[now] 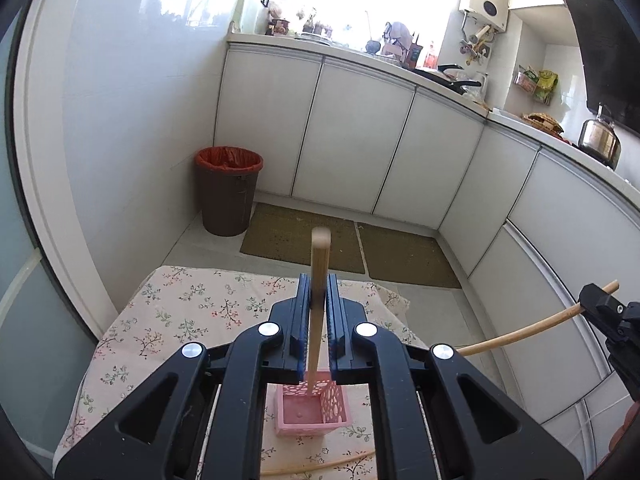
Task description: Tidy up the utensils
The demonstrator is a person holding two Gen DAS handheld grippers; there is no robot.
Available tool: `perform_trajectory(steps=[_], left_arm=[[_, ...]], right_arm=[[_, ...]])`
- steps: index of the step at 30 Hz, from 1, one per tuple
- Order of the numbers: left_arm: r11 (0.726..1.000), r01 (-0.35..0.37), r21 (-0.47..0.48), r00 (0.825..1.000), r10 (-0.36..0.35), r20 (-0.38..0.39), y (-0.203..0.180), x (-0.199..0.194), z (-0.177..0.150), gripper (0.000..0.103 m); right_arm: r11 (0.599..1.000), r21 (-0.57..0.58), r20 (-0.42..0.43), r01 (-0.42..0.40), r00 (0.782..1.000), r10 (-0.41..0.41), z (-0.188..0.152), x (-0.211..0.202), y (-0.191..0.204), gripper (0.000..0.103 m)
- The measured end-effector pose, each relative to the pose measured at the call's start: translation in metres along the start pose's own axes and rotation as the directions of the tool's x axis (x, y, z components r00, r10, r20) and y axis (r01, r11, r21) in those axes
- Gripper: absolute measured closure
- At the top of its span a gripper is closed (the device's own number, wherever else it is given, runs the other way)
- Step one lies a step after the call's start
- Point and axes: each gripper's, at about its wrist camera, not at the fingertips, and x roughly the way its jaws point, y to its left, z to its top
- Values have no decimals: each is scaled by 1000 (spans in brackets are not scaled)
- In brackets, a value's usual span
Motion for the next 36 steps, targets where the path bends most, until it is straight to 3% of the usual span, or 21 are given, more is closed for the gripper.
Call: perform_trajectory(steps=[1, 2, 3, 7, 11, 17, 23, 26, 32, 36], left_arm=[[1000, -1, 14, 1000, 2, -18, 0, 7, -4, 82], [1000, 3, 19, 999, -2, -35, 1, 11, -9, 58], [1000, 8, 12, 999, -7, -37, 4, 12, -12, 45], [1000, 0, -30, 1000, 0, -5, 19, 1, -9, 45], [994, -17, -112, 998, 23, 52, 37, -20, 1, 27], [988, -43, -148, 998, 50, 43, 50, -24, 3, 27], [990, -96, -106, 994, 100, 35, 48, -22, 1, 26], [990, -105, -97, 994, 107, 21, 48, -22, -1, 25], [992, -114, -54, 993, 114, 12, 38, -29, -6, 19], [994, -105, -25, 994, 105, 19, 30, -38, -8, 10]], right_arm=[[1000, -10, -11, 5, 1000, -5, -2, 7, 1, 95], [1000, -19, -21, 10, 1000, -10, -5, 17, 2, 95], [1000, -27, -30, 13, 999, -13, -8, 23, 3, 95], [998, -53, -55, 29, 998, -32, -20, 40, 9, 95], [996, -78, -75, 41, 996, -47, -31, 47, 12, 95], [990, -129, -101, 59, 992, -72, -44, 62, 25, 95], [976, -202, -113, 83, 988, -107, -53, 74, 35, 90], [968, -225, -71, 110, 989, -129, -54, 63, 36, 66], [939, -291, 3, 183, 982, -190, -57, 38, 40, 62], [923, -313, 45, 224, 974, -221, -62, 21, 40, 50]])
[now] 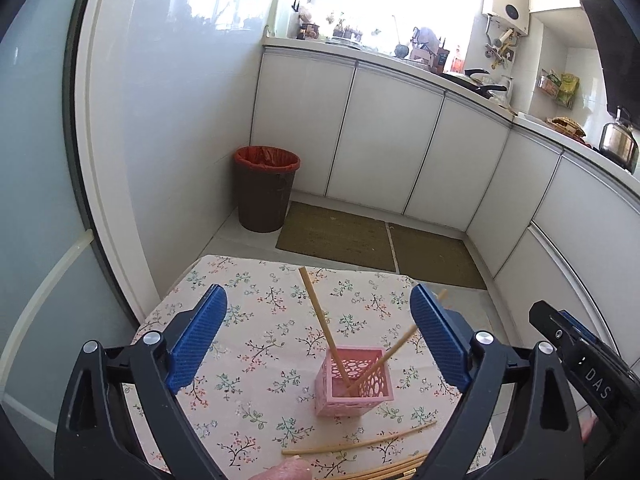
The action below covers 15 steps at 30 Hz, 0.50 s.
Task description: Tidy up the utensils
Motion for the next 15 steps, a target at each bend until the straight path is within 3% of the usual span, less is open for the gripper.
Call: perform_trajectory(steps=[3, 7, 10, 12, 15], left_arm=[[1000, 8, 23, 1000, -8, 3, -7, -7, -4, 8], [998, 10, 56, 1000, -9, -14, -16, -12, -12, 7], [997, 10, 74, 1000, -8, -28, -19, -13, -20, 7], [995, 14, 95, 999, -10, -51, -21, -10, -29, 7], [983, 49, 175, 990, -24, -141, -31, 3, -49, 7]], right_arm=[[1000, -11, 16, 17, 1000, -17, -8, -12, -4, 39], [999, 3, 28, 43, 999, -43, -18, -27, -13, 31], [997, 38, 38, 63, 997, -65, -28, -39, -28, 18], [995, 65, 42, 70, 996, -73, -38, -47, -43, 10], [988, 133, 32, 75, 996, -80, -62, -61, -75, 7]])
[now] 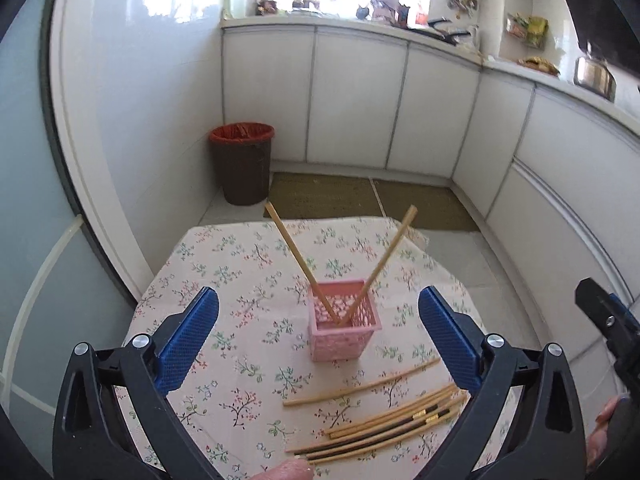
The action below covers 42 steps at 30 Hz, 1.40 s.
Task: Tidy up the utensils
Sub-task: 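Lower the right gripper onto a wooden chopstick beside the basket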
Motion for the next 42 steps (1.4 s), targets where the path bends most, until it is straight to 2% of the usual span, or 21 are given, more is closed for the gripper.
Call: perform_trajectory(steps=[3, 6, 8, 11, 15, 20, 25, 27, 29, 32, 35, 36, 37, 38, 40, 41, 42], left_arm=[[994, 39, 106, 994, -28, -101, -21, 22, -21, 7], [967, 113, 229, 973, -61, -221, -49, 46, -41, 7], [937, 161, 310, 955, -68, -289, -70, 58, -56, 7], [878, 252, 407, 916, -81, -394, -99, 75, -79, 7], [826, 297, 479, 880, -42, -473, -127, 100, -100, 7], [804, 316, 505, 862, -21, -507, -157, 132, -95, 7], [815, 308, 491, 855, -11, -518, -174, 170, -77, 8], [807, 310, 502, 854, -3, -521, -182, 181, -74, 16], [802, 303, 515, 860, 2, -510, -186, 190, -72, 25], [792, 335, 511, 835, 2, -550, -191, 206, -80, 38], [780, 320, 537, 826, 48, -561, -188, 220, -92, 41], [785, 321, 530, 815, 56, -576, -185, 226, -96, 48], [791, 327, 517, 804, 54, -592, -181, 231, -99, 48], [802, 345, 488, 803, 17, -596, -176, 231, -97, 52], [818, 374, 436, 783, -27, -621, -168, 234, -94, 61], [822, 381, 423, 779, -38, -626, -166, 233, -93, 75], [818, 379, 432, 783, -35, -621, -167, 231, -93, 88]], right_arm=[[998, 57, -80, 17, 997, -12, -22, -4, -40, 7], [992, 117, -175, 47, 984, -26, -45, -3, -77, 7], [984, 165, -227, 71, 973, -32, -59, -1, -100, 7], [959, 260, -315, 110, 949, -24, -76, 11, -131, 7], [917, 382, -407, 118, 912, 52, -91, 29, -154, 7], [886, 443, -467, 136, 879, 99, -106, 44, -164, 7], [846, 508, -498, 160, 856, 137, -113, 54, -179, 7], [833, 526, -504, 173, 852, 142, -114, 57, -185, 7], [814, 551, -511, 182, 845, 157, -116, 60, -190, 7], [794, 581, -530, 179, 824, 202, -120, 69, -193, 7], [794, 581, -540, 180, 815, 210, -121, 74, -190, 7], [796, 579, -540, 179, 816, 209, -120, 74, -189, 7], [798, 575, -539, 178, 817, 206, -119, 74, -187, 7], [802, 571, -538, 177, 818, 203, -118, 76, -185, 7], [810, 559, -540, 176, 819, 195, -116, 78, -180, 7], [815, 552, -541, 177, 819, 189, -115, 79, -178, 7], [817, 548, -540, 179, 821, 183, -114, 81, -176, 7]])
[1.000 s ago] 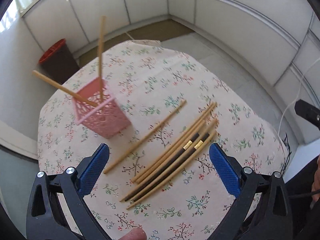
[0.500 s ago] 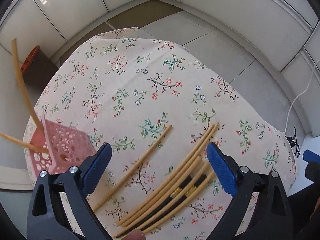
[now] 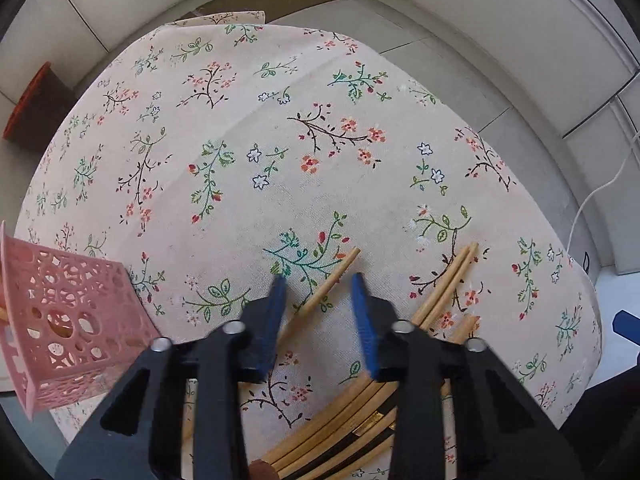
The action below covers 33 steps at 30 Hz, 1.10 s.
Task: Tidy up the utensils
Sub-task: 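Lower the right gripper onto a wooden chopstick beside the basket, then lift the chopstick with the right gripper and drop it into the pink basket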
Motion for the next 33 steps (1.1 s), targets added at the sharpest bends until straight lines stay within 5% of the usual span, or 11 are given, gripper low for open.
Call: perform_trajectory(steps=[7, 13, 18, 23, 33], left_arm=[[988, -123, 94, 990, 116, 75, -26, -17, -18, 96], [987, -147, 62, 967, 130, 217, -25, -96, -59, 98], [990, -142, -25, 923, 141, 359, -15, -165, -106, 98], [990, -118, -79, 865, 142, 481, -7, -221, -154, 99], [990, -82, -115, 783, 135, 608, 10, -271, -190, 99]], right_arm=[[999, 33, -36, 7, 999, -6, 1, 14, 6, 7], [997, 73, -117, 9, 993, 0, -12, 37, 14, 9], [997, 42, -136, 57, 989, -51, -29, 55, 40, 26], [987, 102, -127, 126, 986, -112, -34, 70, 51, 60], [965, 103, -85, 240, 969, -232, -37, 88, 76, 74]])
